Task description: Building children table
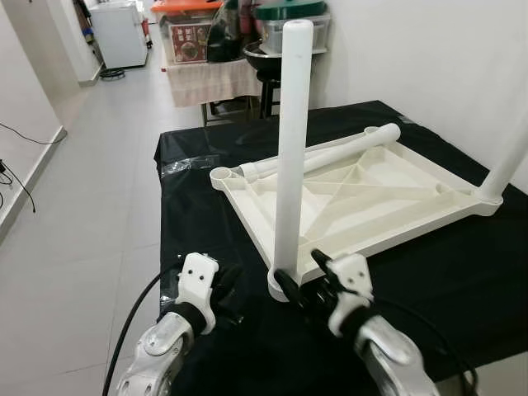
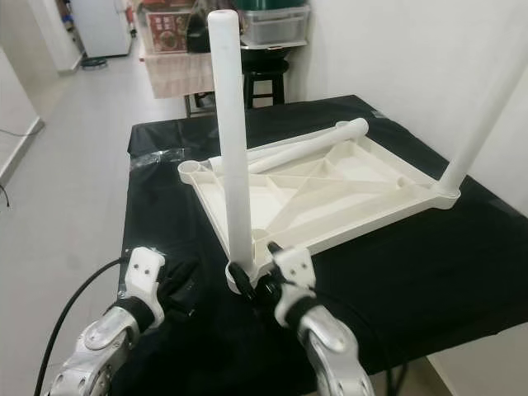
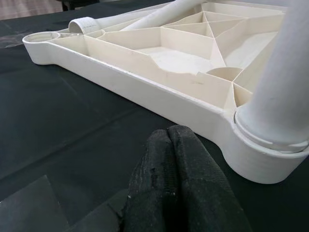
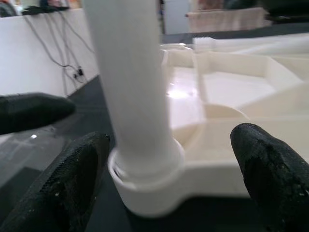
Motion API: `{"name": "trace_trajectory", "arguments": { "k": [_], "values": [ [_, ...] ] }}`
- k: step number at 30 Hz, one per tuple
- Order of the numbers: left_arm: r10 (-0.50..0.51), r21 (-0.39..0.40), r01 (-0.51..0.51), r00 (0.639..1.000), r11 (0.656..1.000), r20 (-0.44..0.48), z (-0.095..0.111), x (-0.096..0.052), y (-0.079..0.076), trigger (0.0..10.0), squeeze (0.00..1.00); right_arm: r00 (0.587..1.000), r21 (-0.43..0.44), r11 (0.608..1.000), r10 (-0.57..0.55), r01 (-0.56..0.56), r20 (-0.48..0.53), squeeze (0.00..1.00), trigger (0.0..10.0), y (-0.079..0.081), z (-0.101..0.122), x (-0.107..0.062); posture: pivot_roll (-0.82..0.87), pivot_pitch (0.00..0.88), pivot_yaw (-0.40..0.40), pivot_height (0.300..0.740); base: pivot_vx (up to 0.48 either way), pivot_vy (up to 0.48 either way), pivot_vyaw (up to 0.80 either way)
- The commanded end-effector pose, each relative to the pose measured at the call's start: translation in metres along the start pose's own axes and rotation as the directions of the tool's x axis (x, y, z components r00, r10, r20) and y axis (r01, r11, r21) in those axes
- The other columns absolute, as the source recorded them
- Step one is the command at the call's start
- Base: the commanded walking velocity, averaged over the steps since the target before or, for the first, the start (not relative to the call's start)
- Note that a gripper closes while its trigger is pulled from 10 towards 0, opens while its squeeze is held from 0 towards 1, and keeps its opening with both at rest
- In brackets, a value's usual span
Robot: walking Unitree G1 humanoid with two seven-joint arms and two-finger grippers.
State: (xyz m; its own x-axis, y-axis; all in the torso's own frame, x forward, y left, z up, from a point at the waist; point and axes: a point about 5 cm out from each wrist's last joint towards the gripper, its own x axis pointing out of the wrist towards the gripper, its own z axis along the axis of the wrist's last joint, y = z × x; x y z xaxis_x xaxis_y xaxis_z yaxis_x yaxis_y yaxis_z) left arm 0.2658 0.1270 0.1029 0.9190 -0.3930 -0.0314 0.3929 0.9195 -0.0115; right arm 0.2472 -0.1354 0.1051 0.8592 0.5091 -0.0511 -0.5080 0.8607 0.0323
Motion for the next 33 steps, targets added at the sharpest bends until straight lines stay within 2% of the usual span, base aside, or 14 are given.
{"name": "trace_trajectory", "arguments": {
  "k": [1,3,4,7,10,13,19,33],
  "values": [
    [0.006,-0.004,-0.006,1.000,1.000,-0.030,-0.006,-0.003,0.002,10.0,0.00,1.000,0.007,1.000,0.011,-0.011,0.021,0.00,10.0,0.001,0.005,-0.001,-0.07,0.000,0.033,0.740,0.000,0.000,0.00],
    [0.007,0.010,-0.007,0.999,1.000,-0.035,-0.008,-0.004,0.001,10.0,0.00,0.999,0.010,1.000,0.024,-0.025,0.024,0.00,10.0,0.003,0.004,-0.005,-0.07,0.000,0.033,0.740,0.000,0.000,0.00],
    [0.041,0.032,-0.040,0.998,0.999,-0.044,-0.009,-0.006,0.003,10.0,0.00,1.000,0.029,1.000,-0.004,0.003,0.025,0.00,10.0,0.001,0.001,-0.010,-0.06,0.000,0.035,0.740,0.000,0.000,0.00],
    [0.063,0.032,-0.061,0.997,0.998,-0.054,-0.011,-0.007,0.005,10.0,0.00,0.999,0.048,0.998,-0.037,0.035,0.027,0.00,10.0,-0.001,-0.001,-0.012,-0.06,0.000,0.035,0.740,0.000,0.000,0.00],
    [0.101,0.038,-0.099,0.992,0.994,-0.077,-0.014,-0.009,0.010,10.0,0.00,0.992,0.123,0.987,-0.114,0.107,0.050,0.00,10.0,-0.009,-0.002,-0.015,-0.05,0.000,0.037,0.740,0.000,0.409,0.00],
    [0.096,0.043,-0.093,0.992,0.995,-0.088,-0.016,-0.007,0.010,10.0,0.00,0.991,0.159,0.982,-0.118,0.106,0.067,0.00,10.0,-0.010,-0.002,-0.015,-0.05,0.000,0.036,0.740,0.000,0.472,0.00],
    [0.082,0.048,-0.077,0.992,0.996,-0.099,-0.017,-0.005,0.009,10.0,0.00,0.993,0.167,0.983,-0.089,0.075,0.077,0.00,10.0,-0.006,0.002,-0.017,-0.05,0.000,0.036,0.740,0.000,0.472,0.00],
    [0.077,0.037,-0.073,0.992,0.997,-0.100,-0.018,-0.003,0.008,10.0,0.00,0.990,0.147,0.984,-0.112,0.098,0.090,0.00,10.0,-0.010,0.006,-0.022,-0.06,0.000,0.029,0.740,0.000,0.467,0.00]
  ]
}}
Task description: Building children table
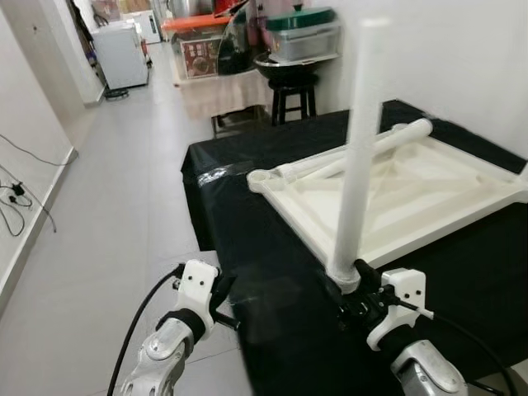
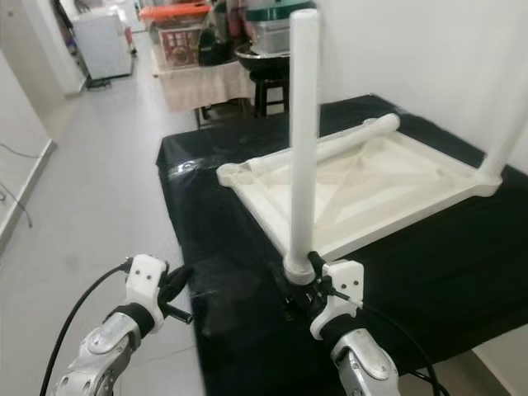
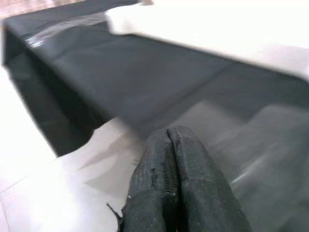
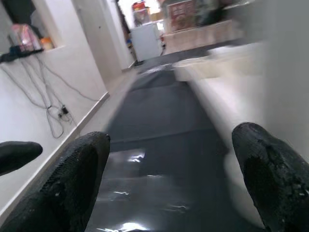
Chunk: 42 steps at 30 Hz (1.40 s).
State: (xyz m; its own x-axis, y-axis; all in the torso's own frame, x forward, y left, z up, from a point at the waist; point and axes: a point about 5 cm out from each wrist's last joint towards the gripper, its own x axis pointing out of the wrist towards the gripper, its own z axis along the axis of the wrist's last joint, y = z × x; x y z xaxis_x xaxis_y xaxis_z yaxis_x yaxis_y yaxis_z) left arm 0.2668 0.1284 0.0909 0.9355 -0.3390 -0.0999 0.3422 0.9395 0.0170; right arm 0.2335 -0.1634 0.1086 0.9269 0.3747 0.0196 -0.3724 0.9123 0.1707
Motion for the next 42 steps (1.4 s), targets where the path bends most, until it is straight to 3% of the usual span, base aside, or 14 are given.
{"name": "trace_trajectory", "arguments": {
  "k": [1,15,21,28,31,42],
  "values": [
    [0.018,0.008,-0.018,0.999,1.000,-0.033,-0.006,-0.003,0.006,10.0,0.00,0.999,-0.002,0.999,0.040,-0.040,0.010,0.00,10.0,0.008,0.002,0.003,-0.06,0.000,0.029,0.740,0.000,0.465,0.00],
    [0.010,0.001,-0.010,1.000,1.000,-0.021,-0.003,-0.001,0.005,10.0,0.00,0.995,-0.138,0.985,0.098,-0.099,-0.013,0.00,10.0,0.016,0.010,0.019,-0.06,0.000,0.029,0.740,0.000,0.465,0.00],
    [0.006,0.007,-0.006,1.000,1.000,-0.014,-0.002,0.000,0.006,10.0,0.00,0.999,-0.207,0.978,-0.018,0.012,-0.028,0.00,10.0,0.008,0.011,0.034,-0.04,0.000,0.022,0.740,0.000,0.296,0.00],
    [-0.021,0.011,0.021,1.000,1.000,0.007,0.001,-0.002,0.005,10.0,0.00,0.996,-0.222,0.973,-0.070,0.058,-0.048,0.00,10.0,0.005,0.010,0.037,-0.04,0.000,0.021,0.740,0.000,0.000,0.00],
    [-0.025,0.000,0.025,0.999,1.000,0.031,0.004,-0.002,0.004,10.0,0.00,0.992,-0.150,0.987,-0.081,0.066,-0.097,0.00,10.0,0.001,-0.002,0.039,-0.05,0.000,0.024,0.740,0.000,0.000,0.00],
    [-0.041,0.003,0.041,0.999,0.999,0.027,0.003,0.003,0.002,10.0,0.00,0.991,-0.128,0.990,-0.077,0.063,-0.110,0.00,10.0,0.001,-0.007,0.047,-0.05,0.000,0.025,0.740,0.257,0.000,0.35]
  ]
}}
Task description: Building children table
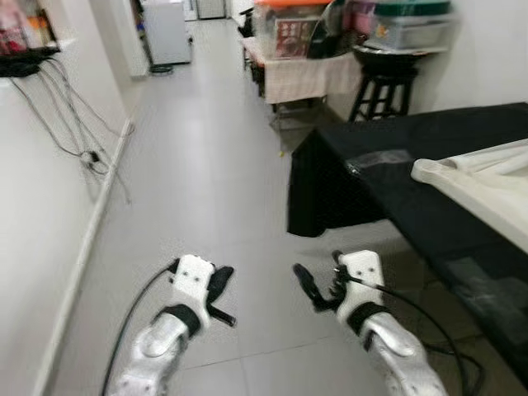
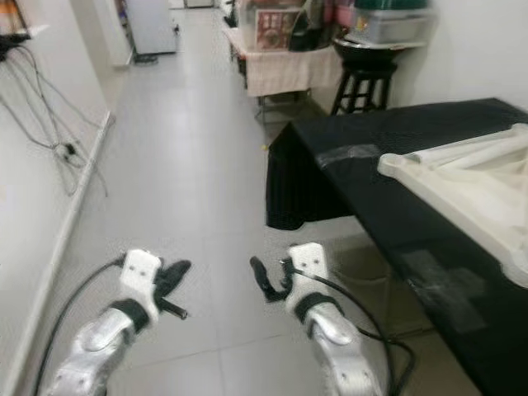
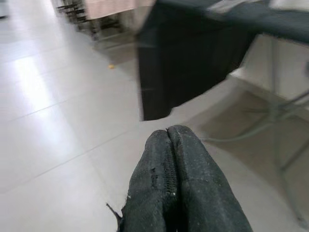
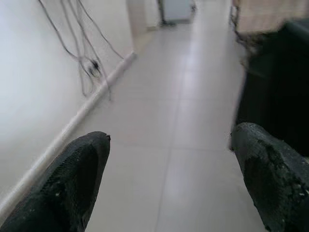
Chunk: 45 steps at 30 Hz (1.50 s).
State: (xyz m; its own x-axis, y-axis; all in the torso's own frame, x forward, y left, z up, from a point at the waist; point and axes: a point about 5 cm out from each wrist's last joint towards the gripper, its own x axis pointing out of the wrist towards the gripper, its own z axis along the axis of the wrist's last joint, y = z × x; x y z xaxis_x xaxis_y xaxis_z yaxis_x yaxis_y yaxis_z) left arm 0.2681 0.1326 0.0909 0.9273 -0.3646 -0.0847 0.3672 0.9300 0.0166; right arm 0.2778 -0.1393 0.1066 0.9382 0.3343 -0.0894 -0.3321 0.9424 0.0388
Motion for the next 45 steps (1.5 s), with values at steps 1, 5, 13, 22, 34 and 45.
{"name": "trace_trajectory", "arguments": {
  "k": [1,5,13,22,34,45],
  "values": [
    [-0.016,-0.002,0.016,1.000,1.000,0.009,0.0022,0.0040,-0.0026,10.0,0.00,1.000,0.014,1.000,-0.021,0.021,-0.011,0.00,10.0,-0.0043,-0.0042,-0.0016,-0.05,0.000,0.024,0.740,0.330,0.000,0.00],
    [-0.023,-0.004,0.023,1.000,1.000,0.003,0.0010,0.0050,-0.0031,10.0,0.00,1.000,0.027,0.999,-0.023,0.023,-0.011,0.00,10.0,-0.0049,-0.0045,-0.0005,-0.05,0.000,0.025,0.740,0.334,0.000,0.00],
    [-0.041,-0.001,0.041,0.999,0.999,-0.004,-0.0011,0.0081,-0.0051,10.0,0.00,1.000,0.061,0.998,-0.030,0.030,-0.003,0.00,10.0,-0.0080,-0.0061,0.0045,-0.06,0.000,0.026,0.740,0.323,0.000,0.00],
    [-0.058,-0.006,0.058,0.998,0.998,-0.003,-0.0011,0.0100,-0.0072,10.0,0.00,1.000,0.079,0.997,-0.027,0.027,-0.001,0.00,10.0,-0.0093,-0.0077,0.0061,-0.07,0.000,0.032,0.740,0.320,0.000,0.00],
    [-0.065,-0.003,0.065,0.998,0.998,-0.001,-0.0012,0.0103,-0.0072,10.0,0.00,1.000,0.092,0.996,-0.021,0.021,0.006,0.00,10.0,-0.0093,-0.0093,0.0073,-0.07,0.000,0.029,0.740,0.290,0.000,0.00],
    [-0.067,-0.001,0.067,0.998,0.998,0.000,-0.0001,0.0108,-0.0070,10.0,0.00,1.000,0.087,0.996,-0.017,0.017,-0.001,0.00,10.0,-0.0092,-0.0093,0.0083,-0.07,0.000,0.032,0.740,0.267,0.000,0.00]
  ]
}}
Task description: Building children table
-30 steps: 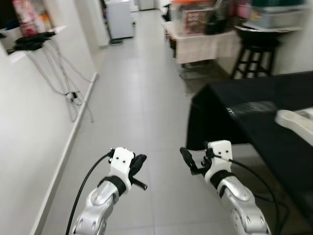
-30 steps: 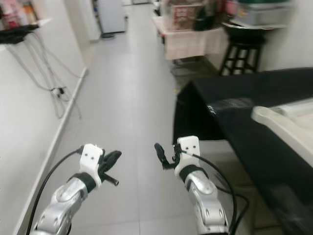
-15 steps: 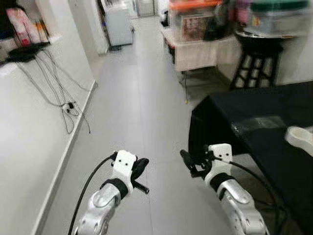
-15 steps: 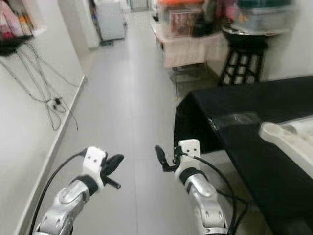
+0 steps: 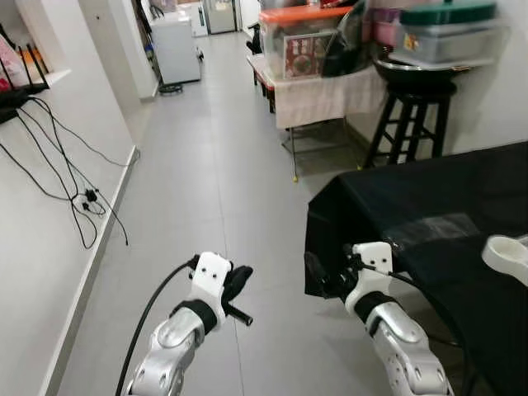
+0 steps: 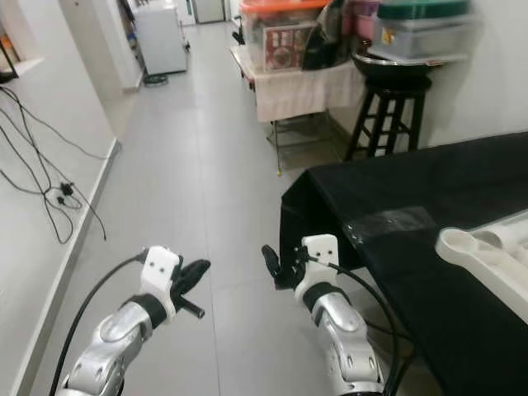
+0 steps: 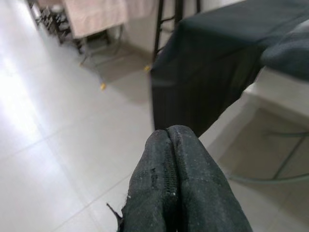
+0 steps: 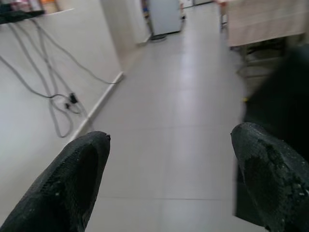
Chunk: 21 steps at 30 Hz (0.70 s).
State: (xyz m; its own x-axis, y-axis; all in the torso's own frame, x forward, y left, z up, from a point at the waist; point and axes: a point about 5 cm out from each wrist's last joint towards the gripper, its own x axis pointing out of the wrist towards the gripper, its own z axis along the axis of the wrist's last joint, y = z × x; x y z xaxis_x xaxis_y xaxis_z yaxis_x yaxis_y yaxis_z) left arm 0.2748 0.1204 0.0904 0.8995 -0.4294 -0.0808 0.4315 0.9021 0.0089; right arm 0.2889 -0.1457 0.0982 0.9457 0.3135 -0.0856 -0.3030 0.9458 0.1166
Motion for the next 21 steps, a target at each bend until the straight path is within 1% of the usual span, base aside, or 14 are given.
{"name": "trace_trajectory", "arguments": {
  "k": [1,4,21],
  "values": [
    [0.004,0.001,-0.004,1.000,1.000,-0.004,-0.0004,0.0000,0.0019,10.0,0.00,1.000,-0.010,1.000,0.020,-0.020,-0.010,0.00,10.0,0.0024,-0.0023,-0.0004,-0.07,0.000,0.033,0.740,0.255,0.000,-0.80],
    [0.003,0.002,-0.003,1.000,1.000,-0.005,-0.0001,0.0008,0.0018,10.0,0.00,0.999,-0.021,0.999,0.046,-0.046,-0.008,0.00,10.0,0.0049,-0.0023,0.0000,-0.07,0.000,0.032,0.740,0.081,0.000,-0.80],
    [0.006,0.057,-0.004,1.000,0.998,-0.031,-0.0017,0.0050,0.0046,10.0,0.00,0.998,-0.004,0.998,0.057,-0.057,0.003,0.00,10.0,0.0056,-0.0019,0.0018,-0.06,0.000,0.030,0.740,0.000,0.000,-0.80]
  ]
}}
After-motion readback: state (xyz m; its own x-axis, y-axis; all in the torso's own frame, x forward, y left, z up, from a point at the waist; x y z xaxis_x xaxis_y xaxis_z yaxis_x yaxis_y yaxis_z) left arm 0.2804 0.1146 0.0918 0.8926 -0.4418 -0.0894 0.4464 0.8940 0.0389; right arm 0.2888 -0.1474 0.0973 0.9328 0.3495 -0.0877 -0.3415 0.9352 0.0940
